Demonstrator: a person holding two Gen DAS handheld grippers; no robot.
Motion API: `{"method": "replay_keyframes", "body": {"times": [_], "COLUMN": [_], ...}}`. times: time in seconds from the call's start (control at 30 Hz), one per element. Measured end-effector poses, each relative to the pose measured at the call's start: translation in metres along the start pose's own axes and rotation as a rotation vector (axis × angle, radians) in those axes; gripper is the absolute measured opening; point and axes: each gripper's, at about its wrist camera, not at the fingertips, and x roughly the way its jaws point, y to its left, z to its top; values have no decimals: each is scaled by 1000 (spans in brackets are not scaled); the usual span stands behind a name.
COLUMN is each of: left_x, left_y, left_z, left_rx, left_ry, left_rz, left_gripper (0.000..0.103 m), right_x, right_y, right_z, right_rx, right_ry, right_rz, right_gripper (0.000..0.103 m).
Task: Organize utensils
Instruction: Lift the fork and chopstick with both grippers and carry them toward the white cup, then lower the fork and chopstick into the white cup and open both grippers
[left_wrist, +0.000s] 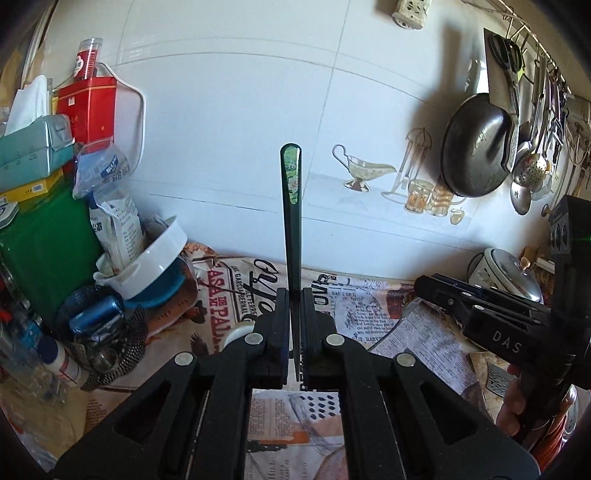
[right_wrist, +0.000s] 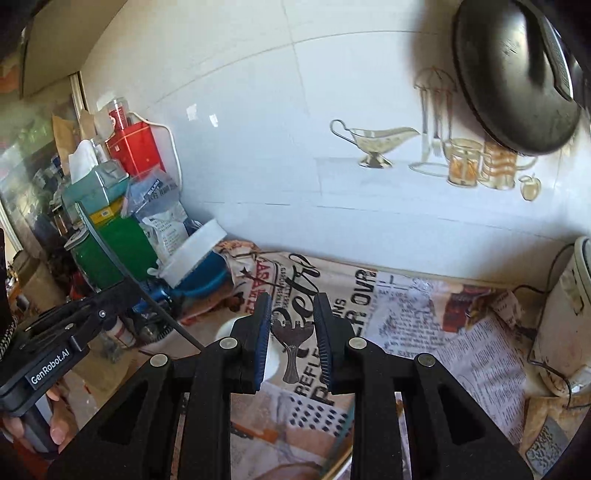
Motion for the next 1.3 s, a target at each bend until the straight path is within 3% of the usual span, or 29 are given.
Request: {"method": "replay_keyframes", "body": {"times": [0.43, 0.97, 1.3], "left_x": [28, 106, 133], "left_y": [57, 83, 87], "left_z": [11, -20, -31], "left_rx": [4, -17, -20], "left_ry": [28, 193, 279], "left_rz": [-17, -23, -11], "left_gripper": [3, 3, 3], "right_x": [35, 130, 156], "right_y": [49, 47, 39], "right_z": [18, -16, -25], "right_rx": [2, 27, 49], "right_ry": [-17, 190, 283], "right_rz": [17, -22, -24], "right_gripper": [21, 21, 22]}}
